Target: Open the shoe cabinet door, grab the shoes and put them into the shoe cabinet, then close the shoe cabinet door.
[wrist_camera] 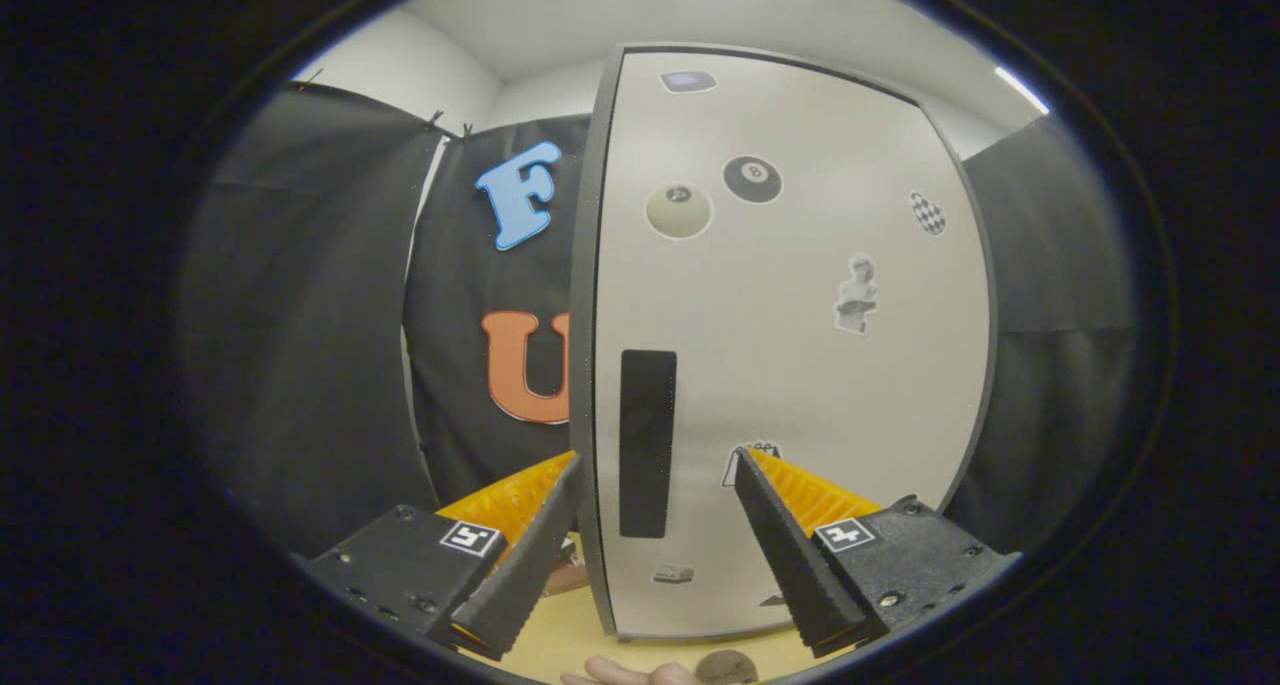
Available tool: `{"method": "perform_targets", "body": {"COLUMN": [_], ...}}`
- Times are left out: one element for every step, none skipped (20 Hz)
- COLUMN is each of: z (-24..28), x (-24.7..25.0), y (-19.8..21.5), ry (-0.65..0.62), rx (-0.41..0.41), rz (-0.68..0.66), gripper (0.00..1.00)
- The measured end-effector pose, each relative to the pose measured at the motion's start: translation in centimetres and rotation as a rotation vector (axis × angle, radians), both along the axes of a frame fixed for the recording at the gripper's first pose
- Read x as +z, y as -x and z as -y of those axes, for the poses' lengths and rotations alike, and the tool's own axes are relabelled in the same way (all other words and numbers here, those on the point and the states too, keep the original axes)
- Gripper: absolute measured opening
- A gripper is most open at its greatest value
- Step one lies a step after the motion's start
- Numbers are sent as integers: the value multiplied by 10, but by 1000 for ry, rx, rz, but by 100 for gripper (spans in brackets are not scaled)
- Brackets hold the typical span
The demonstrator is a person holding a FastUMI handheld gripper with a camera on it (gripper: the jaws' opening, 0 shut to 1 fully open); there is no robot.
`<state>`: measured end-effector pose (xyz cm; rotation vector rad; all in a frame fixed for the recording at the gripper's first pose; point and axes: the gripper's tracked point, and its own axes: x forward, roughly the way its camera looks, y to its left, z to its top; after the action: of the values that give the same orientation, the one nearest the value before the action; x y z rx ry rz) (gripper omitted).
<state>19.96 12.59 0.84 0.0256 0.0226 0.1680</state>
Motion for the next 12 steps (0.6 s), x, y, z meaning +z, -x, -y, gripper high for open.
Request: {"method": "perform_targets", "body": {"z": [0,-2,-4,-6,-12,-18,-21,-19,-15,-13,-14,-13], "x": [-1,-1,-3,-4,-9,-14,-20,-30,-38,-31,-35,-33], "y": [-6,-12,-17,-20,-24,-27,-32,-40,-44,-47,-42,-44], "ry": [-1,-2,-4,-9,-16,-29,-48,-53,-66,-95,-78,-67], "rx": [-17,-24,-28,-26,-5,22,37,25,10,-3,3,2], "rz": [-2,-4,-9,-12,-29,-51,-76,-106,-133,-94,-117,-103], "gripper": [99,99,98,92,87,81,77,71,64,48,45,41]}}
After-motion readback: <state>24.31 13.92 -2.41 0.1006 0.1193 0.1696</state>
